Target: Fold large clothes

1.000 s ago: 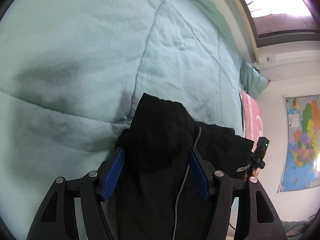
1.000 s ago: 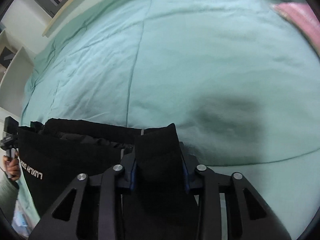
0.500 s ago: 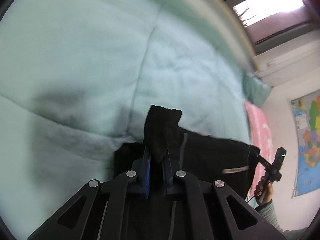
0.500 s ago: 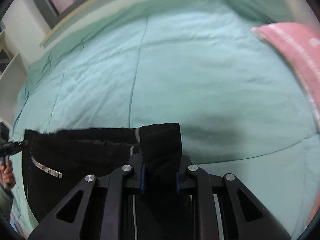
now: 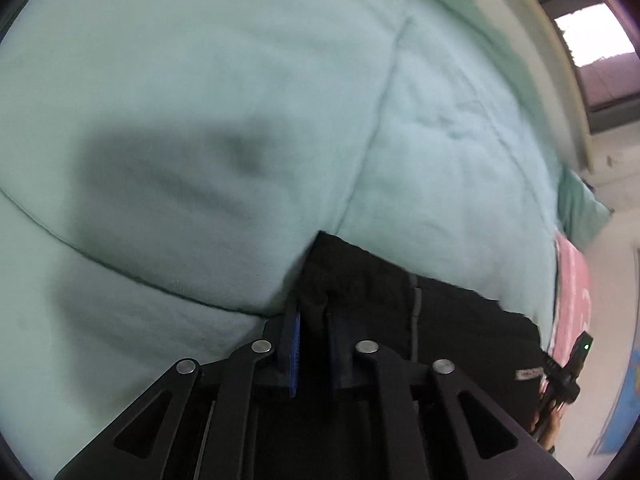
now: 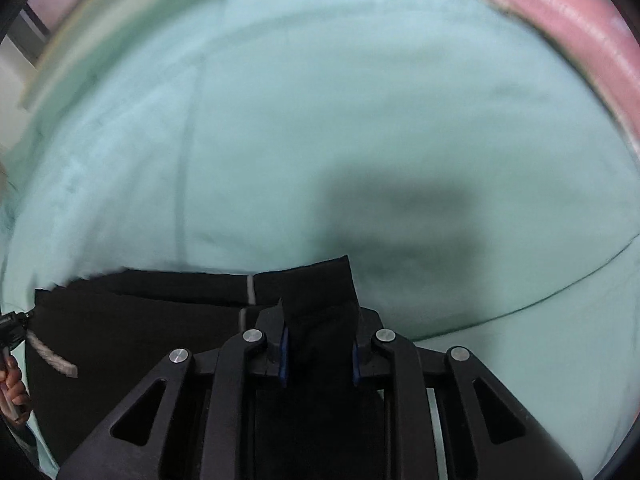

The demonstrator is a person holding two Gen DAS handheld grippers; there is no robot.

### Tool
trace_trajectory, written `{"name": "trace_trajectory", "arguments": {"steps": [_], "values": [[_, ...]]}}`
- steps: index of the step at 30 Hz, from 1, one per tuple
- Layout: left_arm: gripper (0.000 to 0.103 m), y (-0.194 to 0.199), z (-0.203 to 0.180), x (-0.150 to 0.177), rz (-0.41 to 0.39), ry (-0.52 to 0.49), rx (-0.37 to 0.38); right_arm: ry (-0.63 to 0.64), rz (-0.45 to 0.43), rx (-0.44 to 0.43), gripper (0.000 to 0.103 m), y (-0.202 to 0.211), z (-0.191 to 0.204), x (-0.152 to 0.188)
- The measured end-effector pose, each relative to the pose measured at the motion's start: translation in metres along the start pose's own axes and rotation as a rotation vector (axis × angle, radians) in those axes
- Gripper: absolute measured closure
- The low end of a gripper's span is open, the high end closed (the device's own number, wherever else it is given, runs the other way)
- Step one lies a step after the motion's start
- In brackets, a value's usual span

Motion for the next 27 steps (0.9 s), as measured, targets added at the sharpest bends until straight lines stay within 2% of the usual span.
{"name": "trace_trajectory", "arguments": {"steps": [2, 4, 6, 7, 8, 9, 10, 12, 15, 17, 19, 21, 25, 27], "values": [[0.085, 0.006, -0.001, -0.003, 0.025, 0.007, 0.025, -0.008, 0.026, 0.015, 0.076, -0.008, 0.0, 0.003], [0.084, 0.021, -0.002, -0.003, 0.05, 0.003, 0.063, -0.027, 0.028, 0.017, 0.072, 0.002, -0.001, 0.0], [0.083, 0.051, 0.001, -0.005, 0.041, 0.009, 0.124, -0.057, 0.004, 0.008, 0.07, 0.024, -0.004, -0.002], [0.083, 0.07, 0.003, -0.006, 0.017, 0.003, 0.13, -0.062, -0.031, 0.008, 0.067, 0.044, -0.004, -0.002], [0.083, 0.083, 0.004, -0.005, -0.011, -0.009, 0.117, -0.059, -0.062, 0.019, 0.06, 0.064, -0.002, -0.002], [0.083, 0.102, 0.009, -0.003, -0.058, -0.031, 0.081, -0.051, -0.093, 0.027, 0.047, 0.082, -0.001, 0.0], [0.082, 0.123, 0.011, 0.001, -0.104, -0.057, 0.035, -0.038, -0.136, 0.03, 0.041, 0.105, 0.005, 0.004], [0.082, 0.146, 0.008, 0.016, -0.137, -0.091, 0.022, -0.014, -0.202, 0.015, 0.018, 0.141, 0.019, 0.014], [0.079, 0.165, -0.024, 0.058, -0.137, -0.194, 0.063, 0.03, -0.25, -0.071, 0.015, 0.178, 0.059, 0.045], [0.078, 0.153, -0.058, 0.101, -0.079, -0.283, 0.09, 0.068, -0.219, -0.105, 0.015, 0.18, 0.086, 0.064], [0.078, 0.134, -0.088, 0.143, -0.006, -0.328, 0.149, 0.125, -0.173, -0.132, 0.015, 0.171, 0.116, 0.091], [0.078, 0.111, -0.116, 0.178, 0.044, -0.377, 0.169, 0.181, -0.137, -0.13, 0.017, 0.157, 0.138, 0.106], [0.078, 0.059, -0.136, 0.243, 0.144, -0.485, 0.12, 0.252, -0.075, -0.142, 0.019, 0.128, 0.167, 0.133], [0.078, 0.036, -0.132, 0.253, 0.13, -0.546, 0.046, 0.3, -0.045, -0.089, 0.019, 0.107, 0.171, 0.142]]}}
Point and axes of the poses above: each gripper's, at about its wrist camera, not at the fingertips, and y roughly against the way its jaws point, z to its left, x to its underside, the point moved 10 cm from there along -y, roughly the way its jaws point, and after that the axes turned 8 degrees about y, right-handed, at the moved point
